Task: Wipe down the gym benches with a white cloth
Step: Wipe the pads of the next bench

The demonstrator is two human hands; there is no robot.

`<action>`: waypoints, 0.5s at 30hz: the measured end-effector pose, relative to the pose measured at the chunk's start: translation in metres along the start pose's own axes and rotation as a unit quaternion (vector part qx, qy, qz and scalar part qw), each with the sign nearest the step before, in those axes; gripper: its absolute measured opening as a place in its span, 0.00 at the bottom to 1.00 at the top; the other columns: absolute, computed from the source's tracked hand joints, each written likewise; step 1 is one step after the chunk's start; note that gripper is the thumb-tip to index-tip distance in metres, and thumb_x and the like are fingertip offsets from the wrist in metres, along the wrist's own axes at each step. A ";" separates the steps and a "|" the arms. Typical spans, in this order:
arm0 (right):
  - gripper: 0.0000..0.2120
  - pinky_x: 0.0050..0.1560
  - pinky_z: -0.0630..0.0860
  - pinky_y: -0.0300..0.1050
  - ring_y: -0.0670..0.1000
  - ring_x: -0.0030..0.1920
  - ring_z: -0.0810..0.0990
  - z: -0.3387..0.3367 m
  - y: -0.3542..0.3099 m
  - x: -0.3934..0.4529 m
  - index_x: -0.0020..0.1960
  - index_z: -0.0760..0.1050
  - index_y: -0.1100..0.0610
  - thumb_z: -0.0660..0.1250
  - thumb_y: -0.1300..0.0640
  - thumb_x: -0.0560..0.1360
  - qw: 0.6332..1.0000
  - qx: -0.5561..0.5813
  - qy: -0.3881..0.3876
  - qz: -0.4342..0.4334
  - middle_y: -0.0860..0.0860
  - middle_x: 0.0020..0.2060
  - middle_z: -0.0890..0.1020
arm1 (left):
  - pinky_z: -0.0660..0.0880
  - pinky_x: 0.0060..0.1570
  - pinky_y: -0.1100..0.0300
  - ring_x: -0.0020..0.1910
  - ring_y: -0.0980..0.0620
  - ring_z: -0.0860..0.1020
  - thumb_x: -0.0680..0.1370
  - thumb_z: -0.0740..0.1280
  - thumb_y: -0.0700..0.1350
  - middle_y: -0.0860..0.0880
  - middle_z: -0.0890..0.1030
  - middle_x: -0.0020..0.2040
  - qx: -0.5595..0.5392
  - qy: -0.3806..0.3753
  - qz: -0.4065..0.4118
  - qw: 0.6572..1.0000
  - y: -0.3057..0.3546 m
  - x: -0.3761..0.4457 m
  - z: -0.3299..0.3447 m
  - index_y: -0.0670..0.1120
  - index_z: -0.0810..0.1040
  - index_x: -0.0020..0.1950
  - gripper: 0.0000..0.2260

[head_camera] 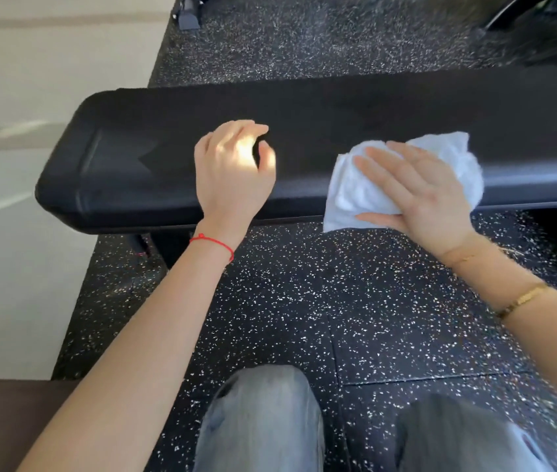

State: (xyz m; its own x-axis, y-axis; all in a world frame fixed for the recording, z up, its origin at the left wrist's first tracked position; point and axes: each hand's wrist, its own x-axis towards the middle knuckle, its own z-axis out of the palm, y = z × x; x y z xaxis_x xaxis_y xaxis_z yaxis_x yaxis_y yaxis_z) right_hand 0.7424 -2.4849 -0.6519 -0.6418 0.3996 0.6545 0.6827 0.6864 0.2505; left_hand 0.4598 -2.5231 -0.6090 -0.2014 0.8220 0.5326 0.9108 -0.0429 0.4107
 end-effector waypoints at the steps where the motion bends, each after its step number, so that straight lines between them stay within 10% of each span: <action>1: 0.31 0.66 0.72 0.58 0.61 0.69 0.74 0.002 -0.004 0.005 0.74 0.70 0.57 0.67 0.39 0.77 1.000 0.002 0.001 -0.004 0.55 0.69 0.75 | 0.70 0.66 0.53 0.63 0.55 0.77 0.78 0.59 0.46 0.53 0.81 0.61 0.001 0.008 -0.001 1.000 0.001 0.000 0.002 0.49 0.82 0.59 0.15; 15: 0.29 0.62 0.76 0.59 0.62 0.67 0.76 -0.010 0.028 -0.005 0.73 0.71 0.57 0.65 0.40 0.79 1.000 0.011 0.000 -0.020 0.55 0.68 0.77 | 0.69 0.69 0.58 0.64 0.50 0.77 0.78 0.60 0.43 0.48 0.82 0.61 0.007 0.019 -0.037 0.999 0.023 -0.007 0.000 0.47 0.83 0.59 0.15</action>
State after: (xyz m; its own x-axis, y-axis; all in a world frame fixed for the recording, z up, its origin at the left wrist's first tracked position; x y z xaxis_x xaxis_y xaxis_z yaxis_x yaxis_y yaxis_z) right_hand 0.7682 -2.4736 -0.6409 -0.6682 0.3712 0.6447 0.6484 0.7155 0.2600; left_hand 0.4827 -2.5297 -0.6035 -0.2815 0.8010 0.5284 0.8981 0.0260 0.4391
